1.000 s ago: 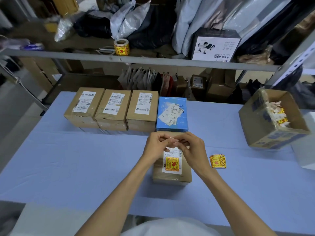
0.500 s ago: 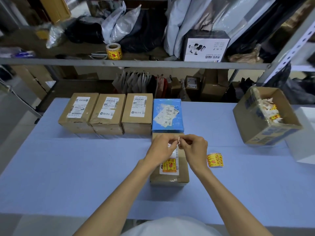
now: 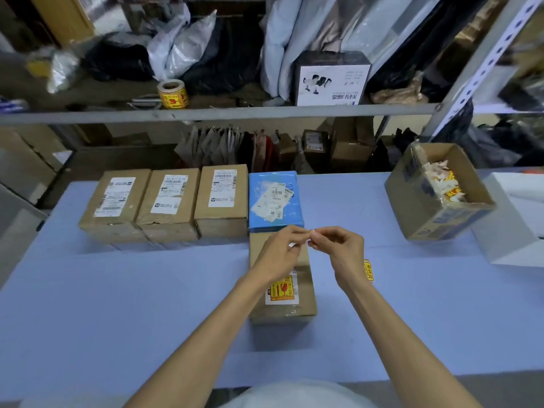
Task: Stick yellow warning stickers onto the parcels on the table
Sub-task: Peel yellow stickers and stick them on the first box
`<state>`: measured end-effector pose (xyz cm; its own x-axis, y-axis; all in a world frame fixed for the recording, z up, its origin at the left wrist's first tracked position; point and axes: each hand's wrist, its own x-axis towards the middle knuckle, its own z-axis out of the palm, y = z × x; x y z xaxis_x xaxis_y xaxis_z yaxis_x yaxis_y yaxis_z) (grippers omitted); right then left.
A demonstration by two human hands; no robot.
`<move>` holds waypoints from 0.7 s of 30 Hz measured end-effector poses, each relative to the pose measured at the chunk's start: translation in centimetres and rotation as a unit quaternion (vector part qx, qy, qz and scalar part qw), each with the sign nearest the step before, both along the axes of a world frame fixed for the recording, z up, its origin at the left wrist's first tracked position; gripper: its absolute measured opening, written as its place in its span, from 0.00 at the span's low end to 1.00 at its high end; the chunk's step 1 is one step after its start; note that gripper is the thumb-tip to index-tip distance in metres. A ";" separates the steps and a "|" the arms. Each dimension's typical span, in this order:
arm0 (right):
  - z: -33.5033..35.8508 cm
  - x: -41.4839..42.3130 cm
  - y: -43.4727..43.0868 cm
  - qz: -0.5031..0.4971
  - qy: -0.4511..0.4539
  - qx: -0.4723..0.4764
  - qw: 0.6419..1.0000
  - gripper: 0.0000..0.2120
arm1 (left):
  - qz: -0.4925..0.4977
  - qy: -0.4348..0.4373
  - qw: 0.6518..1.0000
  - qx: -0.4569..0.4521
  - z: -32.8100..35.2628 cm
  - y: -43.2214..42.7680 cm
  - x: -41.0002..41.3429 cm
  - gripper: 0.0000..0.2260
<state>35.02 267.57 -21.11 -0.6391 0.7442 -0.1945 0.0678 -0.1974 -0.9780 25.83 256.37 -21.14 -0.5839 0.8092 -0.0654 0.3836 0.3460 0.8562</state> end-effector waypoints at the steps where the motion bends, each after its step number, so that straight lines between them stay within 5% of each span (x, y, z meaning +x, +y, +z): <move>1: -0.1 0.3 0.3 -0.003 -0.004 0.003 1.000 0.06 | -0.016 0.014 1.000 -0.009 0.0 0.3 -0.1 0.18; 15: 2.7 6.0 12.8 -0.118 -0.109 0.140 0.977 0.05 | -0.189 0.235 0.947 -0.109 3.8 17.8 1.4 0.16; 21: 4.7 8.0 21.1 -0.208 -0.175 0.195 0.943 0.04 | -0.202 0.229 0.946 -0.108 4.8 26.3 2.8 0.15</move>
<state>43.04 288.71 -16.42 -0.2247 0.9744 0.0007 0.3955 0.0919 -0.9139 28.63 282.68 -16.36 -0.2377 0.9689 -0.0689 0.8359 0.2402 0.4935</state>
